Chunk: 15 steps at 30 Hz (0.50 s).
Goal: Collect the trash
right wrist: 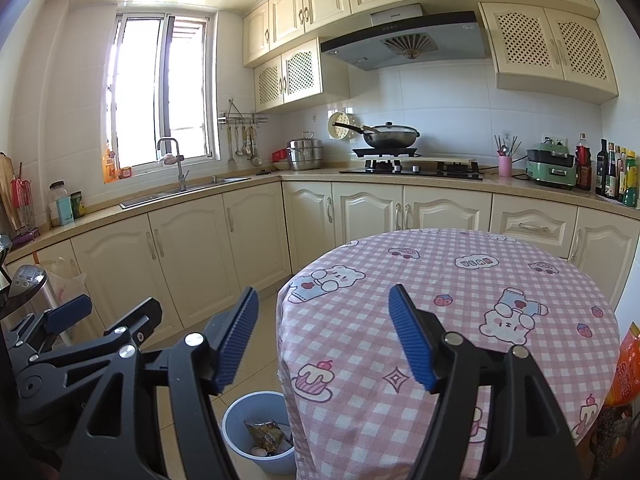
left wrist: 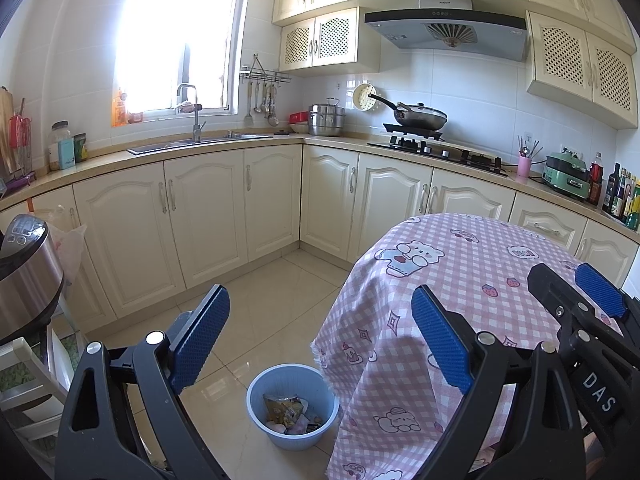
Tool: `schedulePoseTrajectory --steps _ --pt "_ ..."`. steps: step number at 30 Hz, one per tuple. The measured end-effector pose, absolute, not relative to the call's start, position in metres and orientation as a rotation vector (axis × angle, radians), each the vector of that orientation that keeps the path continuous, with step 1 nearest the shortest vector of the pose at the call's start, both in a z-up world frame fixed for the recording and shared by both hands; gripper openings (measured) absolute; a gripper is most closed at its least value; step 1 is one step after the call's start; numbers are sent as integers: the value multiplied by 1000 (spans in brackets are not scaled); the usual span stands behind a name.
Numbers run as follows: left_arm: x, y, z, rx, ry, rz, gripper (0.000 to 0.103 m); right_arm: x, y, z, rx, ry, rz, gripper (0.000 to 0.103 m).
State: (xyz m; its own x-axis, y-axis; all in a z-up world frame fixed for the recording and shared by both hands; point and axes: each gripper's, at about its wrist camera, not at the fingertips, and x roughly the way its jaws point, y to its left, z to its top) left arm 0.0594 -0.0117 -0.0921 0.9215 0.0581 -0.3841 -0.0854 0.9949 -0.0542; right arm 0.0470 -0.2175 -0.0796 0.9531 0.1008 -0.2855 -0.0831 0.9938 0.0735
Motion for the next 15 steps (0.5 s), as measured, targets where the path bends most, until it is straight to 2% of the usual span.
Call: schedulePoseTrajectory --steps 15 --pt "65 -7 -97 -63 420 112 93 49 -223 -77 80 307 121 69"
